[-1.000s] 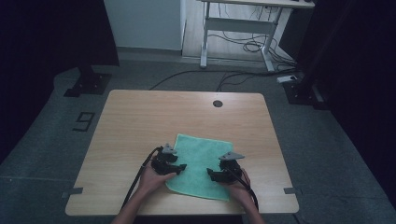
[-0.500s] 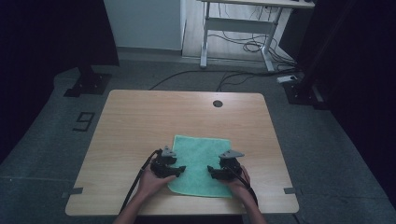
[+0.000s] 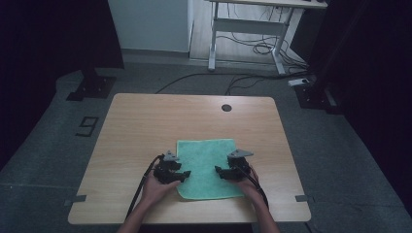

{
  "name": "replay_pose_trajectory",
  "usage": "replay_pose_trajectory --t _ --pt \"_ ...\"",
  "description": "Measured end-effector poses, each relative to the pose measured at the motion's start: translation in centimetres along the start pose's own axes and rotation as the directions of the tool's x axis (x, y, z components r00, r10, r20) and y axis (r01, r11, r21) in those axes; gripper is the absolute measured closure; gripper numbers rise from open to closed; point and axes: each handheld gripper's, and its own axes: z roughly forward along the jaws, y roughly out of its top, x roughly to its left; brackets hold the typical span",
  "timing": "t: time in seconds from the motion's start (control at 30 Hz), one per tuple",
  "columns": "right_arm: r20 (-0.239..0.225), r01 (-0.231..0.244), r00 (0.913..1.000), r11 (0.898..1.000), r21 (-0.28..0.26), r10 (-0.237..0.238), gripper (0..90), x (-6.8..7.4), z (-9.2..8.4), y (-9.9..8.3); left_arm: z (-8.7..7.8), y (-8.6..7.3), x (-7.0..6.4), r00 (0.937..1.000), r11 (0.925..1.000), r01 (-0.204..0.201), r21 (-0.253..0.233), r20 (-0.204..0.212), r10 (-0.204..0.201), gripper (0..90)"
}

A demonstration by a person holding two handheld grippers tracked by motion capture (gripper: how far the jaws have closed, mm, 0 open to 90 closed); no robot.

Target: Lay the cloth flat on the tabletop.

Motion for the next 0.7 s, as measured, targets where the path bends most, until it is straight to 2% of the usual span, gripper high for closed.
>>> replay_pose_trajectory --t 0.07,0.1,0.13,0.2,0.27,0.4,0.57,0.6,0.7 --pt "-0.015 -0.007 0.9999 1.000 -0.017 0.006 30.8 -0.1 -0.2 -0.3 0.0 0.0 0.0 1.0000 1.0000 -0.003 -0.003 -0.002 0.003 43.4" --pt "-0.015 -0.007 0.9999 1.000 -0.017 0.006 30.8 -0.1 -0.2 -0.3 0.1 0.0 0.0 1.0000 1.0000 -0.003 -0.007 -0.004 0.003 43.4" --pt "-0.026 -0.029 0.9993 0.999 -0.019 0.028 30.9 -0.2 -0.4 -0.4 0.1 0.0 0.1 1.0000 0.9999 -0.004 -0.011 -0.004 0.004 43.4" --pt "-0.028 -0.027 0.9993 1.000 -0.014 0.026 30.9 -0.2 -0.6 -0.5 0.2 0.1 0.3 1.0000 0.9999 0.001 -0.015 0.000 -0.001 43.4" --pt "-0.032 -0.036 0.9989 0.999 -0.014 0.036 30.9 -0.2 -0.7 -0.6 0.2 0.3 0.5 0.9997 0.9999 0.015 -0.007 0.017 -0.015 43.4" --pt "-0.043 -0.042 0.9982 0.999 -0.017 0.041 31.7 -0.4 -0.7 -0.7 0.2 0.4 0.7 0.9996 1.0000 0.006 0.006 0.027 -0.006 43.3" --pt "-0.047 -0.047 0.9978 0.999 -0.026 0.046 32.6 -0.6 -0.6 -0.6 0.2 0.5 0.8 0.9997 0.9999 0.009 0.005 0.024 -0.009 43.4" --pt "-0.046 -0.045 0.9980 0.999 -0.029 0.043 33.3 -0.7 -0.6 -0.6 0.2 0.6 1.0 1.0000 1.0000 0.007 0.005 0.002 -0.007 43.7" --pt "-0.036 -0.048 0.9982 0.998 -0.031 0.047 34.2 -0.8 -0.4 -0.4 0.3 0.8 1.2 0.9998 0.9999 0.016 0.006 0.008 -0.016 43.7"
